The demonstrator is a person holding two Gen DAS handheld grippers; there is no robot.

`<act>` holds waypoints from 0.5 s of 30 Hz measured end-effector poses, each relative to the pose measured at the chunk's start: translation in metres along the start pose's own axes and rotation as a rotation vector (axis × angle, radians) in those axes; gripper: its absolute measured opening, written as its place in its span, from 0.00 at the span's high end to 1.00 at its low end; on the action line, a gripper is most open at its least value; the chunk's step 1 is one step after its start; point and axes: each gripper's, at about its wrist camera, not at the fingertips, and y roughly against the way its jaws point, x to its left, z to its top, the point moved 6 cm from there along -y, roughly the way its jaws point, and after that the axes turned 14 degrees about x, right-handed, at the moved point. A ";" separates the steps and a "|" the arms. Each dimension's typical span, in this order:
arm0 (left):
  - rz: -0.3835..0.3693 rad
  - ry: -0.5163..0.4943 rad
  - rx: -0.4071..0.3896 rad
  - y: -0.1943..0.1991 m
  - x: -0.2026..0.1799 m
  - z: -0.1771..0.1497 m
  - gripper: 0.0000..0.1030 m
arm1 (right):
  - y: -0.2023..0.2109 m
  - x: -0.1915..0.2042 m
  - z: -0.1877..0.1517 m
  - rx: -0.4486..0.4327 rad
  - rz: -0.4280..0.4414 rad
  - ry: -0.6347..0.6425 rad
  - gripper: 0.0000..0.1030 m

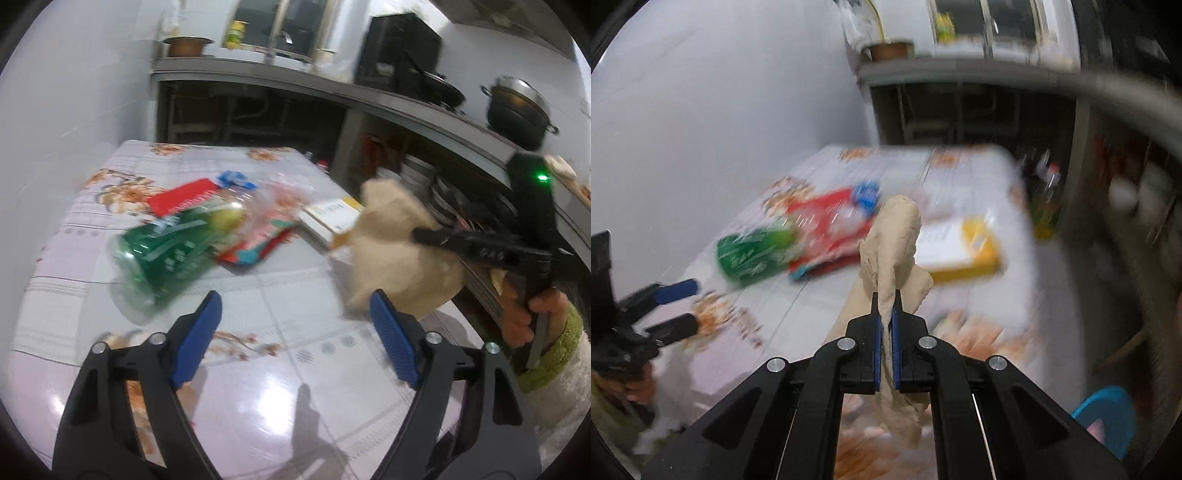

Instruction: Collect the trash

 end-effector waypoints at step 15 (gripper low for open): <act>0.010 -0.368 0.188 -0.064 -0.090 -0.052 0.49 | -0.067 -0.012 -0.067 0.402 0.683 -0.443 0.95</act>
